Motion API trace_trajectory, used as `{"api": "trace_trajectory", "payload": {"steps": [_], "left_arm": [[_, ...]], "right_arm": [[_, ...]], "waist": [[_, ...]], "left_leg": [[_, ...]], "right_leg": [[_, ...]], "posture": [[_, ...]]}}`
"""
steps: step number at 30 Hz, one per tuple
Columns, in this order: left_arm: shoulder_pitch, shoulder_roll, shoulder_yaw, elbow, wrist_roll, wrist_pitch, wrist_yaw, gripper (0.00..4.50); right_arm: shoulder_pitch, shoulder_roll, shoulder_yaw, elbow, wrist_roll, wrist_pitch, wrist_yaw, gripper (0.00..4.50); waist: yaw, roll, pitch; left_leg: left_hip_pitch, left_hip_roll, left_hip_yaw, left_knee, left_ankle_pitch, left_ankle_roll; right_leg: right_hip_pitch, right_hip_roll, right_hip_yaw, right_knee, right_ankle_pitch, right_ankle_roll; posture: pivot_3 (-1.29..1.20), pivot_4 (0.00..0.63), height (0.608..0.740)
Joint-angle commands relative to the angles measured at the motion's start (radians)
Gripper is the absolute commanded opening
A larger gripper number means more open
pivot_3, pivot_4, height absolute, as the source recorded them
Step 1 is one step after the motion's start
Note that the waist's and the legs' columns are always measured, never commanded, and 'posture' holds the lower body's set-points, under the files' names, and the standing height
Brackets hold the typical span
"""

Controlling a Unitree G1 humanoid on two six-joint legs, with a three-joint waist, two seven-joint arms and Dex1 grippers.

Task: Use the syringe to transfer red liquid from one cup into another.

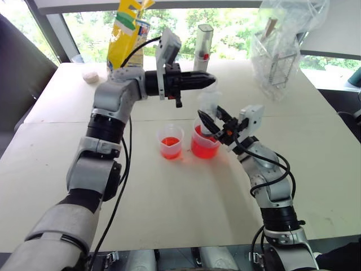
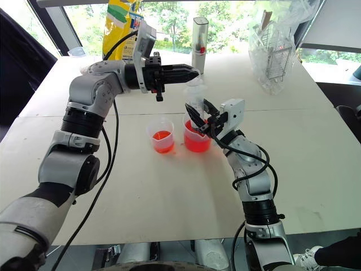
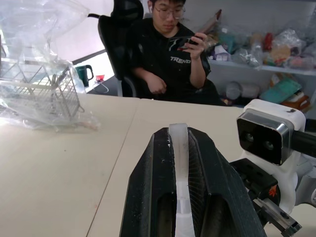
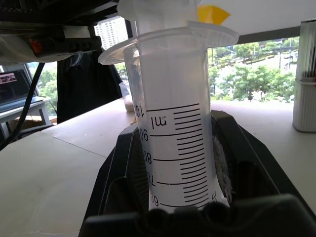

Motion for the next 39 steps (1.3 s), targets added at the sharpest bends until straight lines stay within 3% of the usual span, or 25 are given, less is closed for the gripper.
{"api": "trace_trajectory", "payload": {"steps": [1, 23, 28, 32, 39], "left_arm": [[-0.108, 0.035, 0.102, -0.032, -0.020, -0.072, 0.060, 0.05], [-0.085, 0.027, 0.095, -0.057, -0.030, -0.066, 0.064, 0.05], [-0.022, 0.021, 0.077, -0.101, -0.022, -0.043, 0.073, 2.19], [0.023, 0.025, 0.099, -0.161, -0.037, -0.020, 0.102, 4.17], [0.092, 0.128, 0.197, -0.264, -0.110, 0.086, 0.158, 4.17]], "right_arm": [[0.038, -0.005, 0.037, 0.023, -0.008, 0.016, 0.032, 1.39], [0.017, -0.009, 0.026, -0.011, 0.001, 0.027, 0.024, 1.39], [-0.016, -0.014, 0.007, -0.057, 0.008, 0.041, 0.009, 1.39], [-0.030, -0.019, -0.007, -0.093, 0.015, 0.061, 0.000, 1.39], [-0.048, -0.022, -0.021, -0.143, 0.023, 0.094, -0.013, 1.39]], "waist": [[0.000, 0.000, 0.000], [0.000, 0.000, 0.000], [-0.002, 0.000, 0.000], [0.000, 0.000, 0.000], [-0.004, 0.000, 0.000]], "left_leg": [[0.000, 0.000, 0.000, 0.000, 0.000, 0.000], [0.000, 0.000, 0.000, 0.000, 0.000, 0.000], [0.001, 0.000, 0.000, 0.000, 0.000, 0.000], [0.005, 0.000, 0.000, 0.000, 0.000, 0.000], [0.008, 0.001, 0.000, -0.001, 0.000, 0.000]], "right_leg": [[0.000, 0.000, 0.000, 0.000, 0.000, 0.000], [0.000, 0.000, 0.000, 0.000, 0.000, 0.000], [0.000, 0.000, 0.001, 0.000, 0.000, 0.000], [0.005, 0.000, 0.001, 0.000, 0.000, 0.000], [0.006, 0.000, 0.001, 0.000, 0.000, 0.000]], "posture": [[0.00, 0.150, 0.740], [0.00, 0.150, 0.740], [0.00, 0.150, 0.740], [0.00, 0.150, 0.740], [0.00, 0.150, 0.740]]}}
